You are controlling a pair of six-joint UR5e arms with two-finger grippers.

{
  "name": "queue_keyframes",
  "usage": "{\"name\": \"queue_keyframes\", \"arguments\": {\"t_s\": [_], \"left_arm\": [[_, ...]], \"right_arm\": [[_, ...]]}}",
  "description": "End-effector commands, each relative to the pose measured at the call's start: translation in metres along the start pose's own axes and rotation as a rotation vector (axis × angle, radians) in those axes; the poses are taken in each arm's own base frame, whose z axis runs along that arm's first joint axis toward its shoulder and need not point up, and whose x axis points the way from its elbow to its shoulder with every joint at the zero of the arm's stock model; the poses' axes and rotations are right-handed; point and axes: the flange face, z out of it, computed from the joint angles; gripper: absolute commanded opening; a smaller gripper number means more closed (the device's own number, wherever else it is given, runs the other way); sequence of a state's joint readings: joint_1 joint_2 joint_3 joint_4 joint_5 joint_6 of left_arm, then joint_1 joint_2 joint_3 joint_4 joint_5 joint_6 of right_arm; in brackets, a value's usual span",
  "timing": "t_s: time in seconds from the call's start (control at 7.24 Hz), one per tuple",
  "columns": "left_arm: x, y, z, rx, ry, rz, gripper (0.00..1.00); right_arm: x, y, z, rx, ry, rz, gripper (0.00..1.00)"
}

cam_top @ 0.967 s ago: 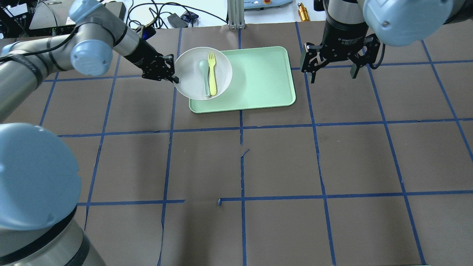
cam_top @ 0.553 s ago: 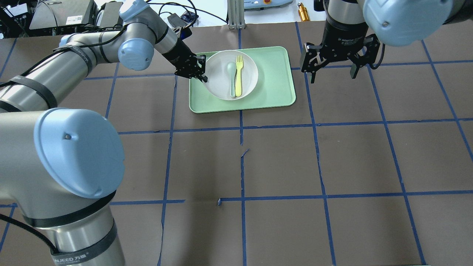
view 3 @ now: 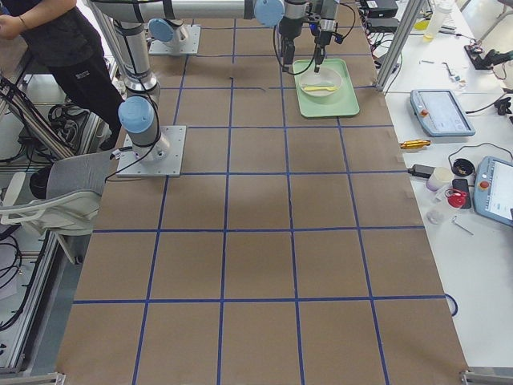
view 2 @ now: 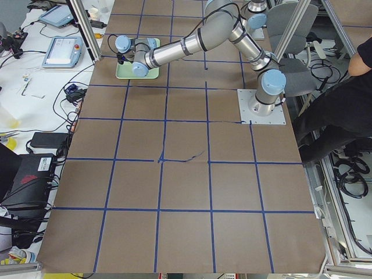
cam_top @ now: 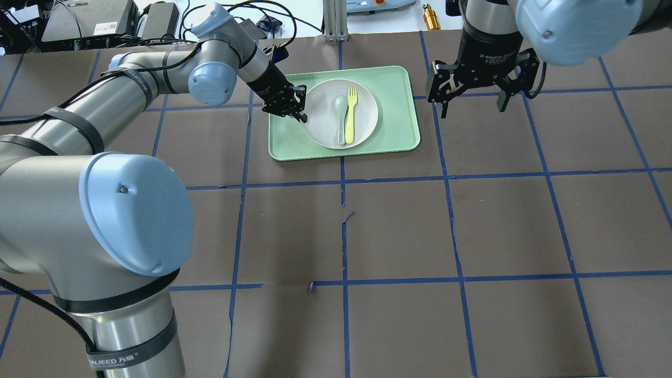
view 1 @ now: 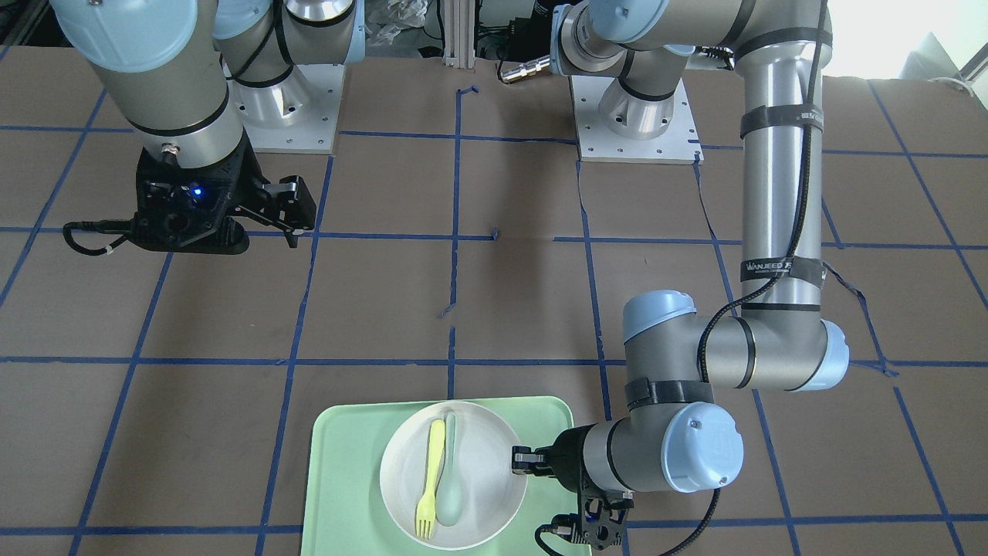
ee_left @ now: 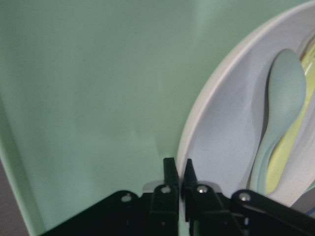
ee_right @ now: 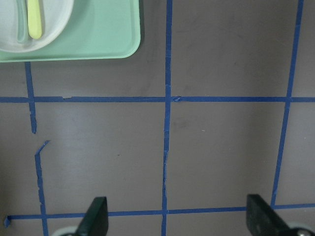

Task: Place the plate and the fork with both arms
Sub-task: 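Open the left gripper and withdraw it while the right gripper moves over the plate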

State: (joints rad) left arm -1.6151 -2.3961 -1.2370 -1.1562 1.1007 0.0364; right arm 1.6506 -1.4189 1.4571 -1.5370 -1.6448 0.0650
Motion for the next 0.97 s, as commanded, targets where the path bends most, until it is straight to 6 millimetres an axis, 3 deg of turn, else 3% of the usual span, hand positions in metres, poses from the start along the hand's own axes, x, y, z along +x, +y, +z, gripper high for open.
{"name": "queue_keyframes", "arguments": {"t_s": [0.0, 0.14, 0.28, 0.41, 0.55, 0.69, 0.83], "left_arm": [[0.013, -0.003, -0.01, 0.063, -0.012, 0.029, 1.0], [0.023, 0.001, -0.036, 0.093, -0.036, 0.044, 1.0], [0.019, 0.008, -0.071, 0.123, -0.173, 0.058, 1.0], [0.005, 0.019, -0.111, 0.113, -0.282, 0.039, 1.0], [-0.015, 0.036, -0.144, 0.061, -0.281, -0.019, 1.0], [-0.033, 0.057, -0.181, 0.043, -0.282, -0.017, 1.0], [-0.064, 0.077, -0.202, 0.023, -0.353, 0.015, 1.0]], "right_arm": [[-0.002, -0.009, 0.001, 0.034, -0.009, 0.002, 1.0], [-0.011, -0.035, 0.019, 0.082, -0.013, 0.005, 1.0], [-0.016, -0.051, 0.031, 0.102, -0.041, 0.005, 1.0], [-0.028, -0.079, 0.053, 0.168, -0.122, 0.052, 1.0], [-0.048, -0.104, 0.084, 0.2, -0.14, 0.094, 1.0], [-0.072, -0.12, 0.114, 0.201, -0.128, 0.078, 0.9], [-0.084, -0.141, 0.13, 0.194, -0.133, 0.109, 0.75]]}}
